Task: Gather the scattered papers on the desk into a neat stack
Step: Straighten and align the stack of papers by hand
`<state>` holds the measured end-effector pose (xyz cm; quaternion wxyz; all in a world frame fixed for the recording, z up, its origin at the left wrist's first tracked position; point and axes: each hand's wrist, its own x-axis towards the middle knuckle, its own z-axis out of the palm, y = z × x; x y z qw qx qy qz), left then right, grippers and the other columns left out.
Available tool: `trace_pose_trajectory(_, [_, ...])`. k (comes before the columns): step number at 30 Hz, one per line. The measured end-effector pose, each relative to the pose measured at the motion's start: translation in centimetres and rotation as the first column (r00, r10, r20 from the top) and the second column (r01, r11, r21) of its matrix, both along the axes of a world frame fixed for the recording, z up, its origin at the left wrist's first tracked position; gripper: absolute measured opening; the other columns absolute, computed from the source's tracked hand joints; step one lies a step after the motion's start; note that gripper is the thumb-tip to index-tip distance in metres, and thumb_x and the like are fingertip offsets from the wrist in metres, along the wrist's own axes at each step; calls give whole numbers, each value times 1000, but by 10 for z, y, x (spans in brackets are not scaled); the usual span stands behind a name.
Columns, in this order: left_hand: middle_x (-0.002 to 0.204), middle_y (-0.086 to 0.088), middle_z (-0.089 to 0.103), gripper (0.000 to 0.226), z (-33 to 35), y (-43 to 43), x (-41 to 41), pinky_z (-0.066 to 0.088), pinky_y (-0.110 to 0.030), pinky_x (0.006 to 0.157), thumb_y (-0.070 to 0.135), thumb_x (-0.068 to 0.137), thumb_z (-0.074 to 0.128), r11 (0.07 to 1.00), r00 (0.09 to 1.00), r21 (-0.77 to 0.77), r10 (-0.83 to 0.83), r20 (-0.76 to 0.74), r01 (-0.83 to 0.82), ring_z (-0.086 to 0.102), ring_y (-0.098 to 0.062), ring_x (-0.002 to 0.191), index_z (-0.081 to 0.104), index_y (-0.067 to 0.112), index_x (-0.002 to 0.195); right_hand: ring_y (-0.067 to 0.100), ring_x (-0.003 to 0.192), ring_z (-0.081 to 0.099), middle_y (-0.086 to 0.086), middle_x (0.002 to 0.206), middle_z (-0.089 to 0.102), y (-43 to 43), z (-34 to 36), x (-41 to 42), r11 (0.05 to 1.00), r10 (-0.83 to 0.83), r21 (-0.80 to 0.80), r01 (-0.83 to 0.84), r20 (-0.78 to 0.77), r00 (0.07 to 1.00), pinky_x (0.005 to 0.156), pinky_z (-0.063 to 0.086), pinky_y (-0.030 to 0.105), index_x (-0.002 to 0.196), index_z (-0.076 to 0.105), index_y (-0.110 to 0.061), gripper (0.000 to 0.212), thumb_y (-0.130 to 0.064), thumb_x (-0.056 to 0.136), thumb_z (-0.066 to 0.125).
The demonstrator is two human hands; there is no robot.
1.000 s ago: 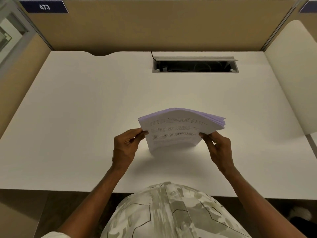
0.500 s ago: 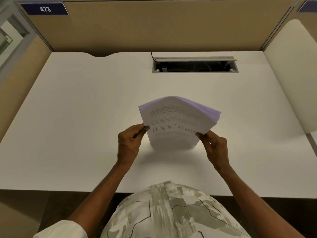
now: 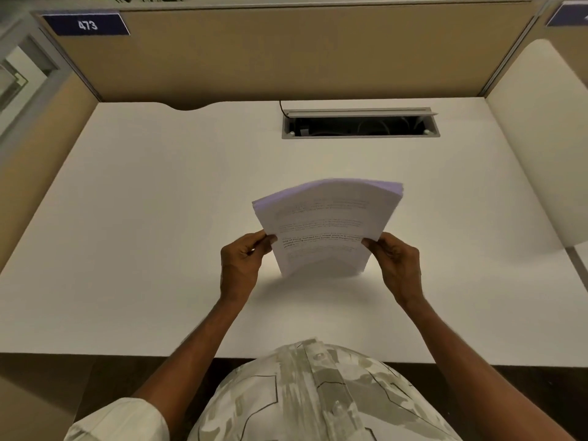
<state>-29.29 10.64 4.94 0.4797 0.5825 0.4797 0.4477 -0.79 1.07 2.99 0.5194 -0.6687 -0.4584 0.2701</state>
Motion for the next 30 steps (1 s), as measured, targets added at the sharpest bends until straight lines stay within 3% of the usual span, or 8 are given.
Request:
trace_pose_trajectory(3, [106, 12, 78, 25, 6, 6, 0, 60, -19, 80, 16, 93, 72, 998, 1000, -55, -23, 21, 24, 77, -13, 93, 75, 25, 116, 2, 96, 76, -18, 104, 81, 7, 9, 3, 999, 27, -35, -31, -105, 994, 81, 53, 10, 109, 80, -31, 19, -18, 97, 73])
trace_pose_trajectory(9, [97, 4, 79, 22, 8, 22, -12, 63, -23, 75, 11, 94, 70, 976, 999, -219, -9, -51, -3, 78, -13, 88, 76, 4, 114, 18, 94, 80, -2, 100, 83, 24, 11, 0, 973, 96, -175, -150, -284, 954, 80, 64, 30, 107, 81, -17, 13, -17, 95, 76])
trace_pose_trajectory(12, [97, -1, 80, 20, 4, 29, -24, 62, -20, 72, 12, 93, 72, 963, 995, -270, -18, -99, -10, 78, -14, 86, 77, 3, 110, 20, 89, 81, 3, 96, 84, 31, 6, -8, 942, 89, -263, -208, -404, 911, 70, 64, 25, 103, 79, -12, 10, -14, 93, 78])
trace_pose_trajectory(20, [96, -8, 80, 22, -15, 57, -54, 61, -20, 67, 12, 89, 76, 875, 994, -482, -2, -105, -49, 78, -15, 83, 75, 3, 109, 26, 86, 76, 6, 86, 82, 69, -13, -40, 856, 17, -446, -263, -484, 875, 65, 63, 24, 97, 78, -3, 6, -7, 92, 77])
trace_pose_trajectory(22, [94, -5, 81, 21, -17, 73, -65, 61, -20, 68, 14, 89, 76, 862, 996, -506, -11, -87, -34, 78, -18, 88, 76, 5, 108, 28, 87, 76, 13, 94, 81, 85, -13, -49, 849, -20, -466, -248, -498, 867, 69, 65, 28, 98, 78, -2, 7, -6, 92, 76])
trace_pose_trajectory(26, [93, -5, 81, 16, -12, 127, -85, 61, -19, 66, 14, 87, 78, 846, 996, -533, -46, -81, -5, 78, -16, 84, 77, 9, 102, 38, 103, 75, 23, 113, 78, 128, -8, -68, 847, -52, -479, -230, -506, 861, 93, 62, 44, 111, 75, 5, 22, -7, 93, 76])
trace_pose_trajectory(30, [90, -5, 81, 17, -1, 195, -104, 61, -20, 65, 13, 86, 79, 845, 994, -534, -71, -80, 17, 79, -16, 82, 77, 7, 102, 41, 112, 73, 23, 116, 77, 179, 4, -92, 858, -103, -475, -194, -531, 841, 89, 61, 40, 116, 73, 5, 26, -8, 93, 76])
